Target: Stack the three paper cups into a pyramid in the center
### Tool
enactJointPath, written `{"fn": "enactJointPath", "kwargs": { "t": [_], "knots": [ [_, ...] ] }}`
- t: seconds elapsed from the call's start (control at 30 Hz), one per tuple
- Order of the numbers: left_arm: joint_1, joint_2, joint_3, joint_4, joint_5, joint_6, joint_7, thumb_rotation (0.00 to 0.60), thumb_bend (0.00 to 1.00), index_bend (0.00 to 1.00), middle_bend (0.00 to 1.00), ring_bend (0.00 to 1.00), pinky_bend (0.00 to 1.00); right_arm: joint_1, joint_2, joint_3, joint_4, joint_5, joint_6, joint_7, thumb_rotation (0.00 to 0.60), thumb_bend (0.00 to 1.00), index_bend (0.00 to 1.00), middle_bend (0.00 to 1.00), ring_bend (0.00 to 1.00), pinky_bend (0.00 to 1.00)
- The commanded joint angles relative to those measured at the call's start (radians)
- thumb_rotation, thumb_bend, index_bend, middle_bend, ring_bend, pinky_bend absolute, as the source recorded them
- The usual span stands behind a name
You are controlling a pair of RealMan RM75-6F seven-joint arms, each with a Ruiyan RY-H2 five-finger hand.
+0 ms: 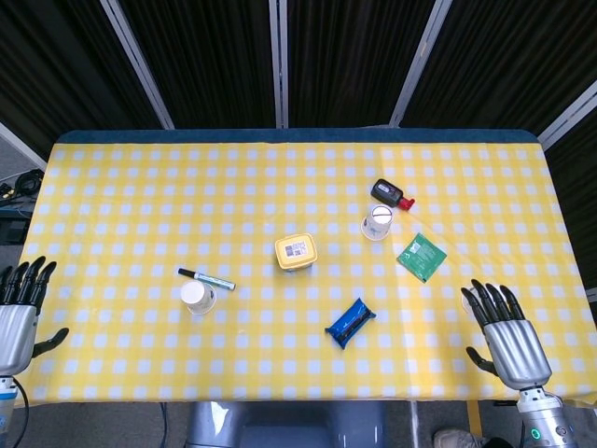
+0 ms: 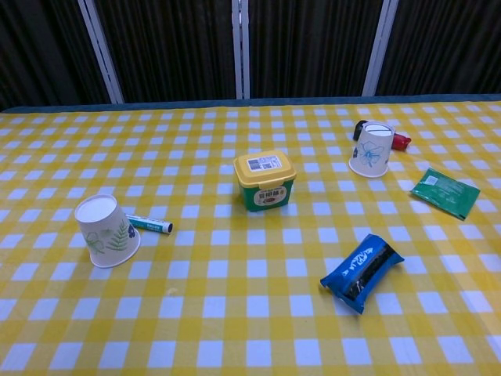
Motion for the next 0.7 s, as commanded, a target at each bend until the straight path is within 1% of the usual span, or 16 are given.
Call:
{"fn": "enactJointPath", "kwargs": {
  "t": [0.03, 0.1, 0.17, 0.3, 0.4, 0.57, 0.7],
  "knots": [
    [-0.005, 0.0, 0.003, -0.003, 0.008, -0.004, 0.007, 0.6, 0.13, 0.0, 0.0, 0.0, 0.0, 0.0, 0.001, 0.0, -0.001, 0.0, 0.0, 0.001, 0.6, 0.12, 0.04, 0.0, 0.0, 0.0],
    [-0.016, 0.002, 0.005, -0.014, 0.014, -0.023, 0.016, 0.6, 0.16, 0.01, 0.0, 0.0, 0.0, 0.0, 0.001, 0.0, -0.001, 0.0, 0.001, 0.002, 0.6, 0.12, 0.04, 0.0, 0.0, 0.0],
    [-0.03, 0.004, 0.006, -0.023, 0.017, -0.045, 0.032, 0.6, 0.19, 0.05, 0.0, 0.0, 0.0, 0.0, 0.001, 0.0, -0.001, 0.001, 0.001, 0.002, 0.6, 0.12, 0.04, 0.0, 0.0, 0.0],
    [-0.075, 0.015, 0.008, -0.048, 0.025, -0.118, 0.075, 0.6, 0.19, 0.1, 0.0, 0.0, 0.0, 0.001, 0.0, 0.0, -0.001, 0.002, -0.003, -0.001, 0.6, 0.12, 0.04, 0.0, 0.0, 0.0],
    [-0.12, 0.013, -0.002, -0.066, 0.022, -0.181, 0.109, 0.6, 0.2, 0.14, 0.0, 0.0, 0.0, 0.001, -0.001, -0.001, -0.001, 0.002, -0.004, -0.002, 0.6, 0.12, 0.04, 0.0, 0.0, 0.0],
    [-0.185, -0.012, -0.02, -0.087, -0.006, -0.273, 0.19, 0.6, 0.21, 0.22, 0.0, 0.0, 0.0, 0.0, 0.001, -0.002, -0.004, 0.001, -0.003, 0.005, 0.6, 0.12, 0.04, 0.0, 0.0, 0.0],
    [-0.23, -0.038, -0.035, -0.108, -0.048, -0.336, 0.251, 0.6, 0.26, 0.26, 0.0, 0.0, 0.0, 0.001, 0.005, -0.001, -0.005, 0.002, -0.002, 0.013, 0.6, 0.12, 0.04, 0.0, 0.0, 0.0]
  ]
}}
